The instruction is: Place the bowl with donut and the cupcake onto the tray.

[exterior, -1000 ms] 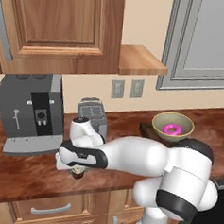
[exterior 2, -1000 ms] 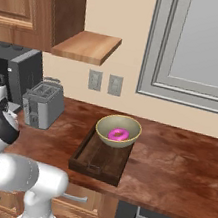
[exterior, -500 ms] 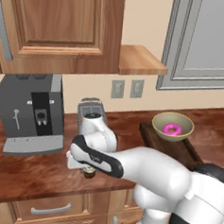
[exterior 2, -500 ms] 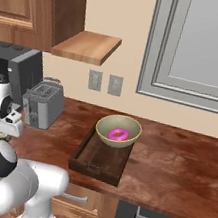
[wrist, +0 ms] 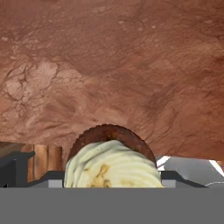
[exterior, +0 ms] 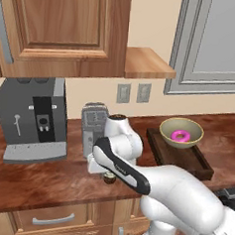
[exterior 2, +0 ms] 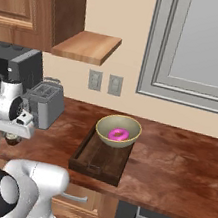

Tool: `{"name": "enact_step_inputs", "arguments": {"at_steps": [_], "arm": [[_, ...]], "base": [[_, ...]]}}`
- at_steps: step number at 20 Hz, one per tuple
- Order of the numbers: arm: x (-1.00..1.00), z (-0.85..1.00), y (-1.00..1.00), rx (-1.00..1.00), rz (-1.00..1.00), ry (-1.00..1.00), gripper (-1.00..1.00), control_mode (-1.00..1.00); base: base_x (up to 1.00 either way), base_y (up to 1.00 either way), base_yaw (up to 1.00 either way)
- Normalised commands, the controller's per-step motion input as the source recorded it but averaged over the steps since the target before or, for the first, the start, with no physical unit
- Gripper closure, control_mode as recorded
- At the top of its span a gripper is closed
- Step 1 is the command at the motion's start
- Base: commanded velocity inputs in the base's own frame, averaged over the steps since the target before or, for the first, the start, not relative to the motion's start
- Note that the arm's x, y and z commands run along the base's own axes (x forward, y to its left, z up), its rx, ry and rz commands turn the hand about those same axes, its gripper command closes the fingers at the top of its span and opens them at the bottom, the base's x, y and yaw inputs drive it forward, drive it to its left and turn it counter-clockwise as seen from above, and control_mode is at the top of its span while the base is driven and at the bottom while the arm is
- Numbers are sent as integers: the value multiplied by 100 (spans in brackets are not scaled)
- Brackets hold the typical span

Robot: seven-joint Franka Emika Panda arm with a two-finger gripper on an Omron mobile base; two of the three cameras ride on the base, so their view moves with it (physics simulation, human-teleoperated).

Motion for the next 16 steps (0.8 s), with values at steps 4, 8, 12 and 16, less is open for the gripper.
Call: {"name": "enact_step_inputs", "arguments": {"at_steps": [4, 8, 12, 16], "arm": [[0, 36, -51, 0, 0, 0, 100, -100], [0, 36, -55, 0, 0, 0, 100, -100], [0, 32, -58, 0, 0, 0, 100, -100], [0, 9, -56, 0, 0, 0, 100, -100]], "base": [[0, 0, 0], [0, 0, 0], [0, 0, 0], [0, 0, 0]]}}
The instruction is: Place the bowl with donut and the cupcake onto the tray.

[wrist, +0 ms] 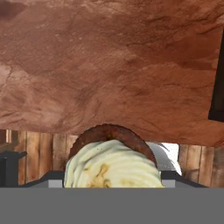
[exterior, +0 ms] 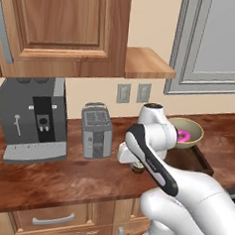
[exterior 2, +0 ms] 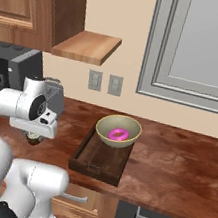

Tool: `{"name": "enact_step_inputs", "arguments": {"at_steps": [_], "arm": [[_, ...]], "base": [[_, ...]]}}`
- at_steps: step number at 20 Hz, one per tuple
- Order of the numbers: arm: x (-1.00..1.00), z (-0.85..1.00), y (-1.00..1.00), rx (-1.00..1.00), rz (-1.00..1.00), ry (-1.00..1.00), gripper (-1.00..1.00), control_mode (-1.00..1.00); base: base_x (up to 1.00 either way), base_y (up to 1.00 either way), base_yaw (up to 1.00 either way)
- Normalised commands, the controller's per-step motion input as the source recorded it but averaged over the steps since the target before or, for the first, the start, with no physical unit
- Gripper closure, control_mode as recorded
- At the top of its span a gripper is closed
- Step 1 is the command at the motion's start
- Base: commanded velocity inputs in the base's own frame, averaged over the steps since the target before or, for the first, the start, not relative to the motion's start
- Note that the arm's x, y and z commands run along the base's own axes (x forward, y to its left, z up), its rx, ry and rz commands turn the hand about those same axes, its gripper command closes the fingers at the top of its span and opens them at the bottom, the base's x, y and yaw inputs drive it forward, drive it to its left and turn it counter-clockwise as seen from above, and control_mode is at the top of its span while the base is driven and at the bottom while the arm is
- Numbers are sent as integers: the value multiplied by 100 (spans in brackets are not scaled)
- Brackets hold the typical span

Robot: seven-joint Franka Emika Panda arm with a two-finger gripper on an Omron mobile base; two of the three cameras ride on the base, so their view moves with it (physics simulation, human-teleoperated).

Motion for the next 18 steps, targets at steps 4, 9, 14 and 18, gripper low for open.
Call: {"name": "enact_step_inputs", "arguments": {"at_steps": [4, 9, 14, 18], "arm": [[0, 2, -57, 0, 0, 0, 100, -100], [1, 2, -59, 0, 0, 0, 100, -100], [18, 7, -55, 0, 0, 0, 100, -100], [33, 2, -46, 0, 0, 0, 100, -100]], "base": [[0, 0, 0], [0, 0, 0], [0, 0, 0], [0, 0, 0]]}}
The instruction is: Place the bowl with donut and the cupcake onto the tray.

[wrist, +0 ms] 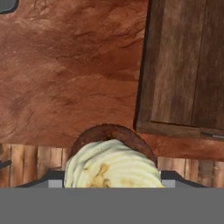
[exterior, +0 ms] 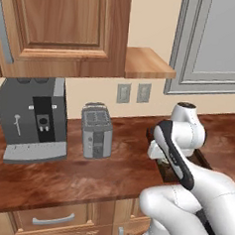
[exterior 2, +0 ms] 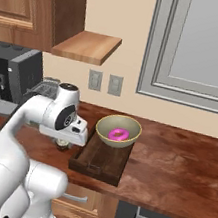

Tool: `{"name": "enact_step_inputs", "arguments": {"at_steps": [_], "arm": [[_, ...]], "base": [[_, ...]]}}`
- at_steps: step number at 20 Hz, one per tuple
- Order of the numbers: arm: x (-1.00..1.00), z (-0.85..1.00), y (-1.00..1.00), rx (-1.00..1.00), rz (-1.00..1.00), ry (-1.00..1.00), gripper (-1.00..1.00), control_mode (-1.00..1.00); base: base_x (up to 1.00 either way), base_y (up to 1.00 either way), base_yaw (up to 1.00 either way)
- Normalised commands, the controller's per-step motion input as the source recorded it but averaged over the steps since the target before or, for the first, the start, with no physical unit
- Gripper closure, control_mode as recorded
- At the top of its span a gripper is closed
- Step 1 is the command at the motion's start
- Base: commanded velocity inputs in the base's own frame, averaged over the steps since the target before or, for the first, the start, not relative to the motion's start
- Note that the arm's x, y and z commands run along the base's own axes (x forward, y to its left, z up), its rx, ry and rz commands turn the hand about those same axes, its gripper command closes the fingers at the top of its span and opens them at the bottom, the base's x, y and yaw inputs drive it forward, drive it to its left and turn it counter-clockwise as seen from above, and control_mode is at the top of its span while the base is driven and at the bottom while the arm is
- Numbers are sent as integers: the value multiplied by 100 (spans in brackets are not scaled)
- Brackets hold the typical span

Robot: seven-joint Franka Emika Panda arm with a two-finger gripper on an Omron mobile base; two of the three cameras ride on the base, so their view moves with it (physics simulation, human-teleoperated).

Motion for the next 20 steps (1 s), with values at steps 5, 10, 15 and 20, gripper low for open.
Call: {"name": "enact_step_inputs", "arguments": {"at_steps": [5, 10, 15, 20], "arm": [[42, 0, -37, 0, 0, 0, 100, -100], [41, 0, -38, 0, 0, 0, 100, -100], [29, -1, -40, 0, 0, 0, 100, -100], [9, -18, -14, 0, 0, 0, 100, -100]], "base": [[0, 0, 0], [0, 0, 0], [0, 0, 0], [0, 0, 0]]}}
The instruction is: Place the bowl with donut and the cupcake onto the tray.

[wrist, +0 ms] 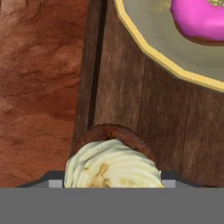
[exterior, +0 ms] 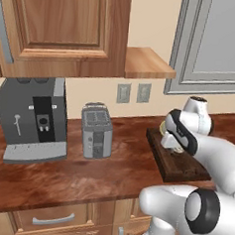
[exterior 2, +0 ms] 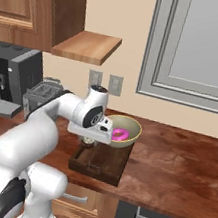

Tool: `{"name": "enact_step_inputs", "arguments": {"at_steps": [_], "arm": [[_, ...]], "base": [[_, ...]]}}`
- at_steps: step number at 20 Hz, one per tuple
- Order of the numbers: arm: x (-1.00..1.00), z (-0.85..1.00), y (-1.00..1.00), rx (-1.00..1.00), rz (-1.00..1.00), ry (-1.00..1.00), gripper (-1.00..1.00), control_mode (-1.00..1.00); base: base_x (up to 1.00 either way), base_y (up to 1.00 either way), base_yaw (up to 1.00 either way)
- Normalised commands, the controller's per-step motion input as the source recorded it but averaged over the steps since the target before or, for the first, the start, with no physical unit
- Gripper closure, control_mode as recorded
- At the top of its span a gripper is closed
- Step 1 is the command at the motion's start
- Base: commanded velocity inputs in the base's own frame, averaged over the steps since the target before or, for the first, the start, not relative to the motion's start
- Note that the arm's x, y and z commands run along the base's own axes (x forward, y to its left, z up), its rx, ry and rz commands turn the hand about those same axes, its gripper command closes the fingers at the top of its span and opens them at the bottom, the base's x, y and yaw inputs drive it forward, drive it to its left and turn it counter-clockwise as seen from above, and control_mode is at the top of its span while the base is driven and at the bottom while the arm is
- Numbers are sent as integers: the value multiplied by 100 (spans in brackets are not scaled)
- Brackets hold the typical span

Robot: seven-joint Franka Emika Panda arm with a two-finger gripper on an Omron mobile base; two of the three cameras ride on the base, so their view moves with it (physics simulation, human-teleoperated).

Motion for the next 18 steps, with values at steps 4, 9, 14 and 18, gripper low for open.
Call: {"name": "enact_step_inputs", "arguments": {"at_steps": [4, 9, 14, 18], "arm": [[8, -29, -11, 0, 0, 0, 100, -100], [5, -35, -11, 0, 0, 0, 100, -100], [5, -34, -10, 0, 0, 0, 100, -100], [6, -34, -6, 0, 0, 0, 100, -100]], "base": [[0, 0, 0], [0, 0, 0], [0, 0, 0], [0, 0, 0]]}}
